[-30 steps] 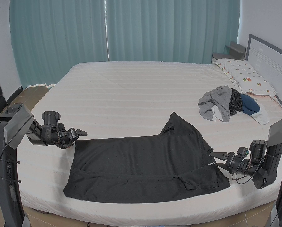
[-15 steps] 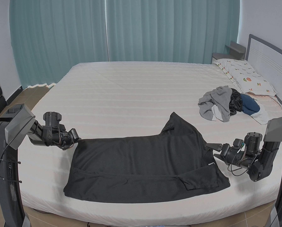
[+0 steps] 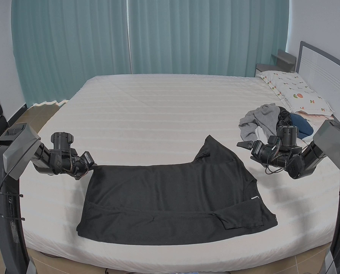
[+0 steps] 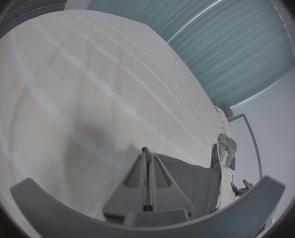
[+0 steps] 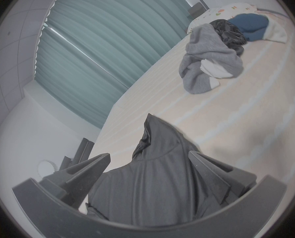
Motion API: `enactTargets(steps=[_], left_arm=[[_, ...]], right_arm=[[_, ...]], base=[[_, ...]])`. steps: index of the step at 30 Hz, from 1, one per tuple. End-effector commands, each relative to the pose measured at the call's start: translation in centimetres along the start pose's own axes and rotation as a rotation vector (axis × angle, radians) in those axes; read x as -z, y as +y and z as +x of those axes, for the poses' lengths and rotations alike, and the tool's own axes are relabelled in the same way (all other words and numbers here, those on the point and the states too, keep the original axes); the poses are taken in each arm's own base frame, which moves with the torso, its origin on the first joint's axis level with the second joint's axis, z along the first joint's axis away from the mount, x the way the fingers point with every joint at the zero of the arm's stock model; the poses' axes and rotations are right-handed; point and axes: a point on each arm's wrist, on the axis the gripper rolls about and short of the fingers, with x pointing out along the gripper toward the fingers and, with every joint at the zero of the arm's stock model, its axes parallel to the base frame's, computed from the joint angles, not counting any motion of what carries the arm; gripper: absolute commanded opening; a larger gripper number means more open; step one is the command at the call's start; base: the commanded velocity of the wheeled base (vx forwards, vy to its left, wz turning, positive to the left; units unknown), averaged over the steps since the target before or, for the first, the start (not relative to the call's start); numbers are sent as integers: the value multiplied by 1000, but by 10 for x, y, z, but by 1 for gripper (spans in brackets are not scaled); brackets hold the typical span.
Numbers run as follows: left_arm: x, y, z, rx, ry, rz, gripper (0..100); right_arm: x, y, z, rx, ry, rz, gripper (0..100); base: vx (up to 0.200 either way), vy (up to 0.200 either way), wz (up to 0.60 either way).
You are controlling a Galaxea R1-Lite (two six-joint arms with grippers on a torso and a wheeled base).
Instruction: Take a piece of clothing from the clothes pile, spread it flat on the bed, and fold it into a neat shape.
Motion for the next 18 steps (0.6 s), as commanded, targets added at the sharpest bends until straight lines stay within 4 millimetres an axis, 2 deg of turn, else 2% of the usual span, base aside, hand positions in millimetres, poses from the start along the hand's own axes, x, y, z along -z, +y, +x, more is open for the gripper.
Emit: enactTargets(steps=[1, 9, 18], left_arm=[[-1, -5, -7, 6, -8, -16, 0], [-5, -9, -13, -28, -65, -8, 0], [-4, -7, -11, -31, -87, 2, 0]], right_arm=[[3, -18, 46, 95, 5, -63, 100], [13, -25, 76, 119, 44, -61, 100], [11, -27, 94, 102, 2, -77, 100]], base=[[0, 0, 0], [0, 0, 0], [0, 0, 0]])
